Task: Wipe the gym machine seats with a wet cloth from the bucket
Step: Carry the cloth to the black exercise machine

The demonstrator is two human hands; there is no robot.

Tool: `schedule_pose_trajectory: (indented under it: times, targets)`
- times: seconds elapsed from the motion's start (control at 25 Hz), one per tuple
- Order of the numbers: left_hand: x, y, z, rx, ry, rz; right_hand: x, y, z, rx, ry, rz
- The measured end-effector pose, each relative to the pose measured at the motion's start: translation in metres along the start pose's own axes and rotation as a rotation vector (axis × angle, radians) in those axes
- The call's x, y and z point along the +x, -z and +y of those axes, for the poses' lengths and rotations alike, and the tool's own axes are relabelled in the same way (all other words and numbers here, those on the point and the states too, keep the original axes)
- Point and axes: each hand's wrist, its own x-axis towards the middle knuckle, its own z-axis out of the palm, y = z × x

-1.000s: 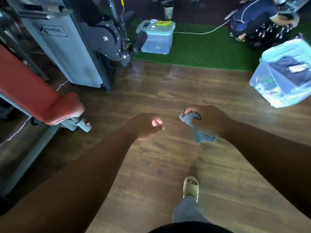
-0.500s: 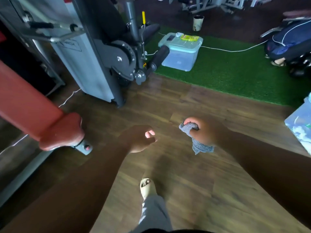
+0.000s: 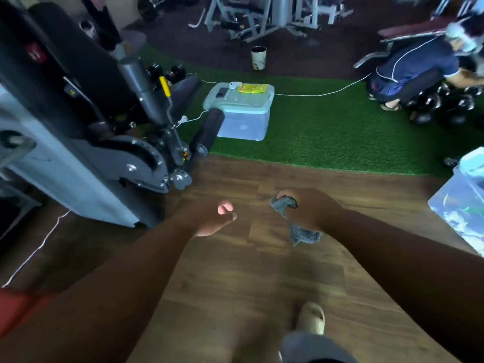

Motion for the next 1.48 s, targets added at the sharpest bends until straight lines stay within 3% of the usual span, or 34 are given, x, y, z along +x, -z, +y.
schedule_pose_trajectory:
  times: [0.48,1.04,1.28,1.48]
  targets:
    - [0.288,0.093,0.039,-0.109,0.099,0.068,0.304,0.139,0.098,-0.075,0.093,-0.070]
    - [0.588,0.282,-0.087,-0.116,0.152,0.045,0.690,0.197,0.054,0.005,0.159,-0.111]
    - [0.697,0.345,-0.131,-0.164,0.293,0.117,0.849,0.226,0.046,-0.012,0.264,-0.134]
    - [0.770,0.365,-0.163,-0.262,0.489,0.163,0.982,0.253,0.029,-0.141,0.369,-0.267]
